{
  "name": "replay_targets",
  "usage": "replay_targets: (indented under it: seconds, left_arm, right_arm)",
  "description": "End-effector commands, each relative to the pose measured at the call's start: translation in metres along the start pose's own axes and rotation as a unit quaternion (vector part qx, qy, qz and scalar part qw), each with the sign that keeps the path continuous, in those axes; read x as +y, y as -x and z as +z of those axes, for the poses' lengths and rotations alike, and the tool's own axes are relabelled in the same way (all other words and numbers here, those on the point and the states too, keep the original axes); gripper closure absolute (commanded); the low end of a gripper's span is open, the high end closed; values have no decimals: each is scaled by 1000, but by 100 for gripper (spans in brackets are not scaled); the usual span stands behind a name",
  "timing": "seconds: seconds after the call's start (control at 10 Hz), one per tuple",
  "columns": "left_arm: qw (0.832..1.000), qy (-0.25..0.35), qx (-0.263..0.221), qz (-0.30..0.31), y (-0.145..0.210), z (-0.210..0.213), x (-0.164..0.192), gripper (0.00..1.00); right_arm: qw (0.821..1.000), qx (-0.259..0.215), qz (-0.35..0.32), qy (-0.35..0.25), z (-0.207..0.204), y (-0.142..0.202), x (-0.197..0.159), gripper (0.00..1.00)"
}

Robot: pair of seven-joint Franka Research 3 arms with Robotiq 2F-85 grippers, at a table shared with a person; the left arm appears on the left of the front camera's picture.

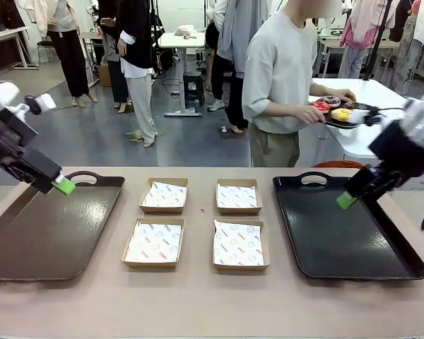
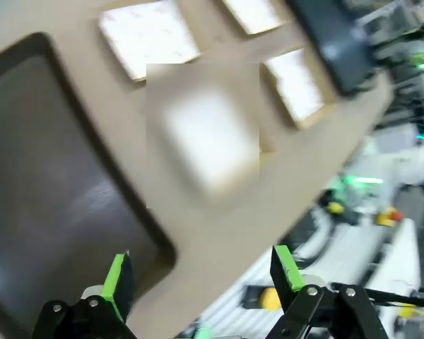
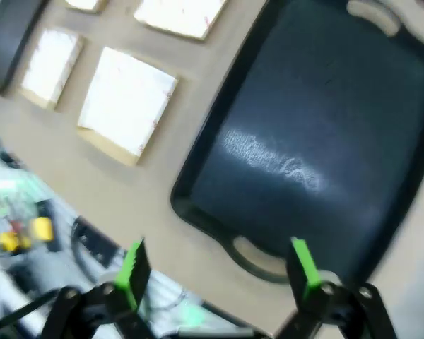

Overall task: Individually package the donuts and arrange them on the tray.
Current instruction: Pick up one Paper togo box.

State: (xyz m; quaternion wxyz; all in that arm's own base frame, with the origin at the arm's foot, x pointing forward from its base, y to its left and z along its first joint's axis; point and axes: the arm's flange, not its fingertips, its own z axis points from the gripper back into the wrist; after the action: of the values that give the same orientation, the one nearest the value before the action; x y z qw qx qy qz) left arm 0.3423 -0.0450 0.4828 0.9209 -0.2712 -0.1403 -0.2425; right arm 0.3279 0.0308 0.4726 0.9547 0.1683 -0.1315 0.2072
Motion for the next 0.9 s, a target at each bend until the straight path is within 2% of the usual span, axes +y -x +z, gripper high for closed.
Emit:
replay_targets:
  seconds: [0.0,0.2,0.4,0.5,0.8]
  left_arm:
    - [962,238,-54,120,7,11,32,0]
    - [934,300,-79,176,26,16,59,0]
    - [918,315,-99,222,53,26,83,0]
    - [911,316,-110,242,65,32,93,0]
    - [894,316,-139,284,99,47,119,0]
  right_arm:
    - [958,-80,-151,-229,17,19,-60,0]
    - [919,-132,-192,-318,28,50,-100,0]
    - [891,-177,-215,-358,37,83,-128,0]
    - [886,-187,-218,-364,42,95,-136,0]
    - [886,-182,-214,-368,48,126,-160,0]
